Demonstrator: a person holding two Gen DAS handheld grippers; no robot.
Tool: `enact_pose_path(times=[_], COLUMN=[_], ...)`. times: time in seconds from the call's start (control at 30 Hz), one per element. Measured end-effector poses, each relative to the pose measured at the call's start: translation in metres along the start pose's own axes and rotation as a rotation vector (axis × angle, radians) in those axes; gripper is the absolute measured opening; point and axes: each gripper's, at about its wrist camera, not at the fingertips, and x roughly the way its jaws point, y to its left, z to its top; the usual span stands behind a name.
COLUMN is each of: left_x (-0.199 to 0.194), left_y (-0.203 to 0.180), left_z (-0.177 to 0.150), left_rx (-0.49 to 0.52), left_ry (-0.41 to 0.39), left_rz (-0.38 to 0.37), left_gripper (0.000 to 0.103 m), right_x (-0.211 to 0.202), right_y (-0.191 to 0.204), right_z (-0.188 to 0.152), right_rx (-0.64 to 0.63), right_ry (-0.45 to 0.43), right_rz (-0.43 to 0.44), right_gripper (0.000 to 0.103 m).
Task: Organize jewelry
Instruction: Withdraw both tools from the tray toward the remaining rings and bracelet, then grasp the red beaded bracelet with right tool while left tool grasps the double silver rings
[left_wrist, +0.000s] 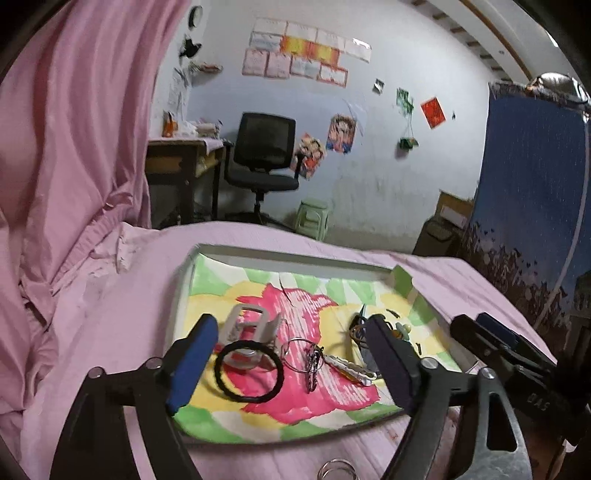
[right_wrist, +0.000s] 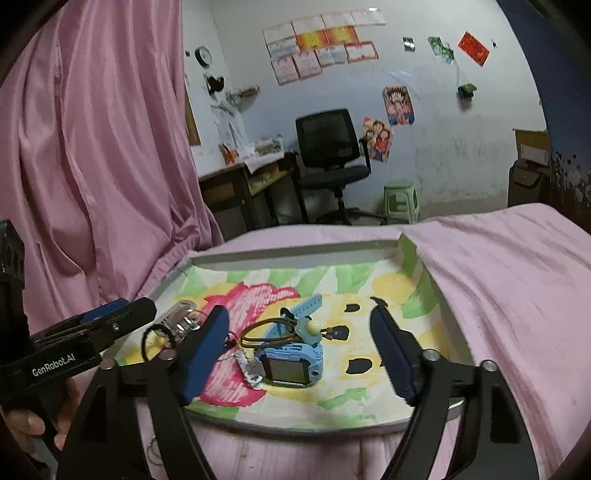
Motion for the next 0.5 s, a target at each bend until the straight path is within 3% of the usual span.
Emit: enact_pose_path(times=[0.27, 0.4, 0.5], left_x=[-0.041, -0.06, -0.073], left_y=[0.009, 0.013, 0.017], left_z=[-0.008, -0.017, -0.026], left_rx=[-0.015, -0.018, -0.023], left_ry=[-0.095, -0.116, -0.122], left_rz=[0.029, 0.03, 0.032], left_gripper=[0.101, 0.102, 0.102], right_x=[-0.041, -0.061, -0.075], right_y=[0.006, 0.012, 0.016], right_z=[-0.002, -0.007, -0.012], right_rx=[-0.015, -0.025, -0.034], right_ry=[-0.093, -0.125, -0.136], right_rz=[0.009, 0.018, 0.029], right_gripper=[0.094, 0.102, 0.102])
